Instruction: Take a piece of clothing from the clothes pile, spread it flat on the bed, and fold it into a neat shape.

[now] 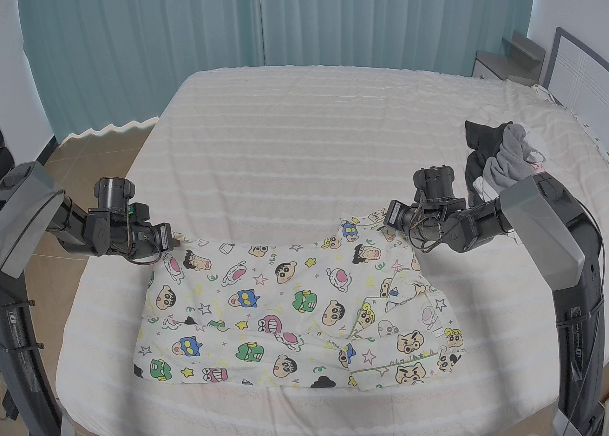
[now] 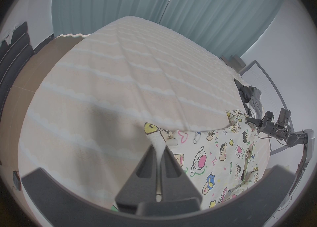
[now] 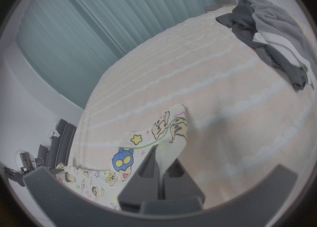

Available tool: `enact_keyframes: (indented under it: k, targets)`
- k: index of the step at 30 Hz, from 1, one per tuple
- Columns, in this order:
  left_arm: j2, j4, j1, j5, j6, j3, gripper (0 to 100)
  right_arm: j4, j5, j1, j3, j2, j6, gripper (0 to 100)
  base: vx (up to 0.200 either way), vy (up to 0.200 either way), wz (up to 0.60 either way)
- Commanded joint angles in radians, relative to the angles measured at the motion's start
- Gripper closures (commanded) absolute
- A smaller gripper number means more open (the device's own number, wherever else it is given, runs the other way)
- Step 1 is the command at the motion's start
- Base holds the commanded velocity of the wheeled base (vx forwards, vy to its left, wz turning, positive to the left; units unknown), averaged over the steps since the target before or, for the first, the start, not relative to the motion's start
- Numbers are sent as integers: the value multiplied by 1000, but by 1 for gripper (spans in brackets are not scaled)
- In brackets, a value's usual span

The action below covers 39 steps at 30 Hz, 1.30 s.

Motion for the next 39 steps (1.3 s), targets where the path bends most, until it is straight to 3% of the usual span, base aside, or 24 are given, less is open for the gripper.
enact_keyframes:
  k: [1, 23, 39]
  targets:
    - [-36, 0, 6, 0, -2, 5, 100, -16, 5, -16, 44, -54, 1, 100, 0, 0, 0]
    - [-103, -11, 53, -3, -6, 32, 100, -41, 16, -4, 102, -100, -1, 100, 0, 0, 0]
    - [-203, -17, 60, -17, 0, 134, 100, -41, 96, 17, 271, -255, -2, 100, 0, 0, 0]
